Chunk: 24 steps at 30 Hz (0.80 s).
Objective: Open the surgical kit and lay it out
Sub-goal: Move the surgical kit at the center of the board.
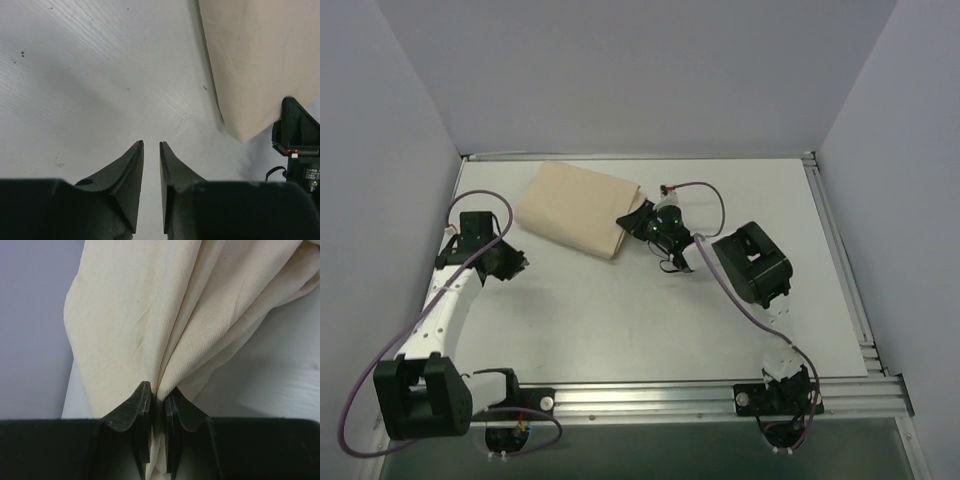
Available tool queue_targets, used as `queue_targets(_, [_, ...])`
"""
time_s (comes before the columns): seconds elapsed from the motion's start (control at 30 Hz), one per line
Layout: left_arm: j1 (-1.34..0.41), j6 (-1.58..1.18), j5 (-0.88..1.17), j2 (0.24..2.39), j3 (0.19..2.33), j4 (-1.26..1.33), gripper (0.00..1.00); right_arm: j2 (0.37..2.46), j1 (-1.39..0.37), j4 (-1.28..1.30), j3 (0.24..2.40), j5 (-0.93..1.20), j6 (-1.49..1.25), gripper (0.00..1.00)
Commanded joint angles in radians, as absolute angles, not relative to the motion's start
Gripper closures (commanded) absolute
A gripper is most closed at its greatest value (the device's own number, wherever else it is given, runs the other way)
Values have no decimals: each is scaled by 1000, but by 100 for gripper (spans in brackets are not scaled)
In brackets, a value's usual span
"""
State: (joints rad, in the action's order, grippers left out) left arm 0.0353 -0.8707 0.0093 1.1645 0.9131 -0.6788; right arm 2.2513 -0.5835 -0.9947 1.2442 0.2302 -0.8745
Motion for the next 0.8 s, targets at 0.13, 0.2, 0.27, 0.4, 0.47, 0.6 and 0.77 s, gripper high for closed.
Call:
queue_targets(0.13, [-63,-913,20,1357,948,-535,88,1967,-583,-1164,740,135,-916,100])
queue_targets(0.2, [-100,-928,11,1437,972,-529,98,1890,-635,-1175,665,115,-933,100])
queue_targets(0.27, [-121,-931,12,1523,992,-502,98,1843,-675,-1175,577,75,-949,98])
queue_targets(0.4, [-178,-910,9,1672,1110,-526,98,1738,-793,-1097,519,38,-939,84])
queue_targets(0.47, [-184,-876,-12,1757,1198,-532,98,1683,-824,-1030,506,20,-928,56])
queue_targets(0.6, [-186,-819,-21,1893,1365,-598,98,1512,-880,-850,468,-52,-887,14])
queue_targets(0.77, [-193,-727,-43,2047,1550,-678,98,1217,-882,-423,509,-210,-795,7])
